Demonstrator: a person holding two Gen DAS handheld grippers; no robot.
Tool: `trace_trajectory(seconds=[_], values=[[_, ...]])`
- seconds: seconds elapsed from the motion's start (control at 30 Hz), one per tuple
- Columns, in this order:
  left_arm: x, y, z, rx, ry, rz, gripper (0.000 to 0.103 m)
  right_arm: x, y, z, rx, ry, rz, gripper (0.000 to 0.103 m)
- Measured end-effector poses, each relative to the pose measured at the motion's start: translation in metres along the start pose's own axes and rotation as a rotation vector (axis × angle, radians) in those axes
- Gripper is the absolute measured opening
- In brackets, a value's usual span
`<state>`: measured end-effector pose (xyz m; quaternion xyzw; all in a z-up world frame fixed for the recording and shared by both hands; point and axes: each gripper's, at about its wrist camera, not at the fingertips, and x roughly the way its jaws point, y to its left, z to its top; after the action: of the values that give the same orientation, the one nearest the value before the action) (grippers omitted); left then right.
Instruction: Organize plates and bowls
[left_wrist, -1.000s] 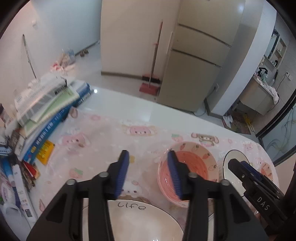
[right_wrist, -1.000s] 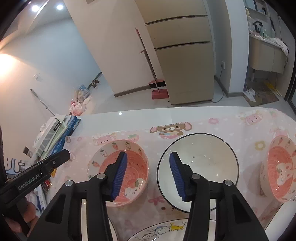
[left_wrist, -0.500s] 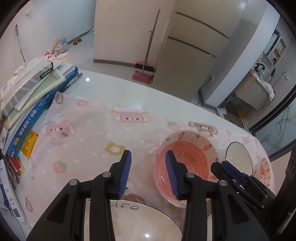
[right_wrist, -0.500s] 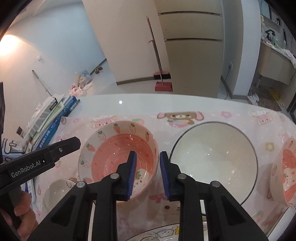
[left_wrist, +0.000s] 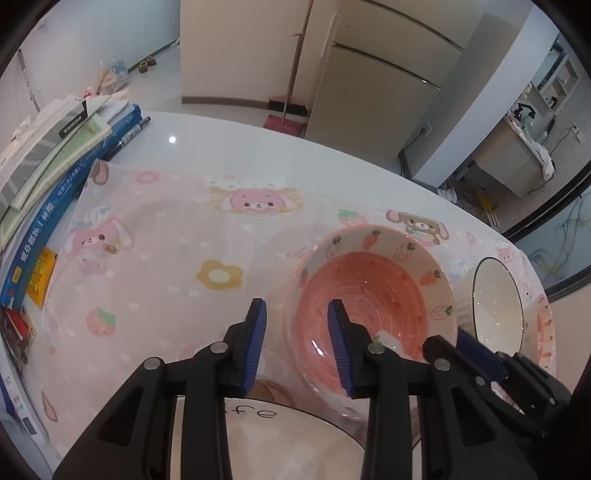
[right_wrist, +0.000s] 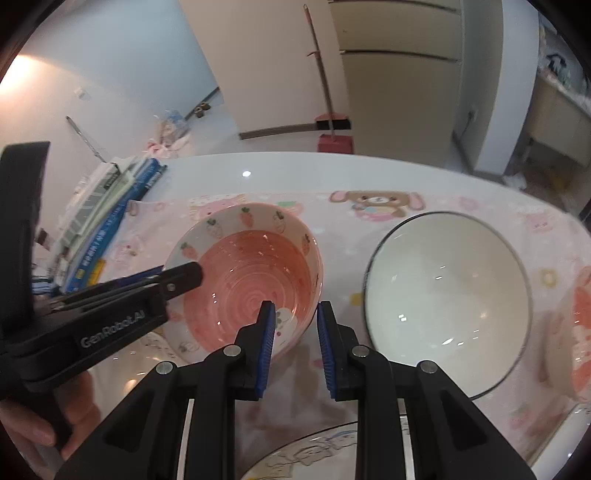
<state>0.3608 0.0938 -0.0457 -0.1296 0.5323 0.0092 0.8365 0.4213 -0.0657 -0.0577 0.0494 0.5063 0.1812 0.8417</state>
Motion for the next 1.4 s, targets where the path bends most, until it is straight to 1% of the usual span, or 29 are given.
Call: trace_trajectory(seconds=[0.1,0.23,0.37,0.47,0.57,0.63,0.7,0.77,0.83,0.9,1.2,1.3,1.4], values=[[0.000,0.004,0.000,-0.018,0.010,0.000,0.033,0.008,-0.003,-0.002,0.039,0.044,0.097,0.025],[0.001,0.012,0.001,-0.045,0.012,0.003,0.033,0.014,-0.004,-0.005,0.083,0.022,0.104,0.025],[0.011,0.022,0.001,-0.086,0.047,-0.031,0.033,0.020,-0.010,-0.010,0.162,-0.005,0.126,0.026],[0.020,0.027,0.000,-0.108,0.074,-0.070,0.033,0.026,-0.020,-0.011,0.221,-0.012,0.176,0.027],[0.026,0.030,-0.001,-0.122,0.094,-0.098,0.027,0.030,-0.028,-0.010,0.256,0.005,0.230,0.028],[0.027,0.031,-0.002,-0.123,0.099,-0.106,0.018,0.030,-0.026,-0.009,0.247,0.020,0.234,0.029],[0.026,0.031,-0.002,-0.127,0.103,-0.129,0.014,0.029,-0.023,-0.009,0.227,0.017,0.219,0.028],[0.022,0.028,-0.003,-0.119,0.090,-0.109,0.013,0.029,-0.018,-0.008,0.209,0.023,0.201,0.028],[0.018,0.025,-0.003,-0.105,0.072,-0.087,0.013,0.027,-0.015,-0.007,0.202,0.028,0.204,0.028],[0.012,0.024,-0.002,-0.107,0.055,-0.084,0.013,0.020,-0.012,-0.006,0.201,0.016,0.210,0.028],[-0.036,0.009,0.001,-0.083,-0.049,-0.156,0.013,-0.032,-0.018,0.002,0.189,-0.042,0.247,0.028],[-0.056,-0.005,0.000,-0.055,-0.094,-0.191,0.013,-0.061,-0.030,0.003,0.207,-0.071,0.267,0.028],[-0.074,-0.029,-0.002,-0.011,-0.137,-0.188,0.013,-0.096,-0.036,0.006,0.169,-0.125,0.240,0.028]])
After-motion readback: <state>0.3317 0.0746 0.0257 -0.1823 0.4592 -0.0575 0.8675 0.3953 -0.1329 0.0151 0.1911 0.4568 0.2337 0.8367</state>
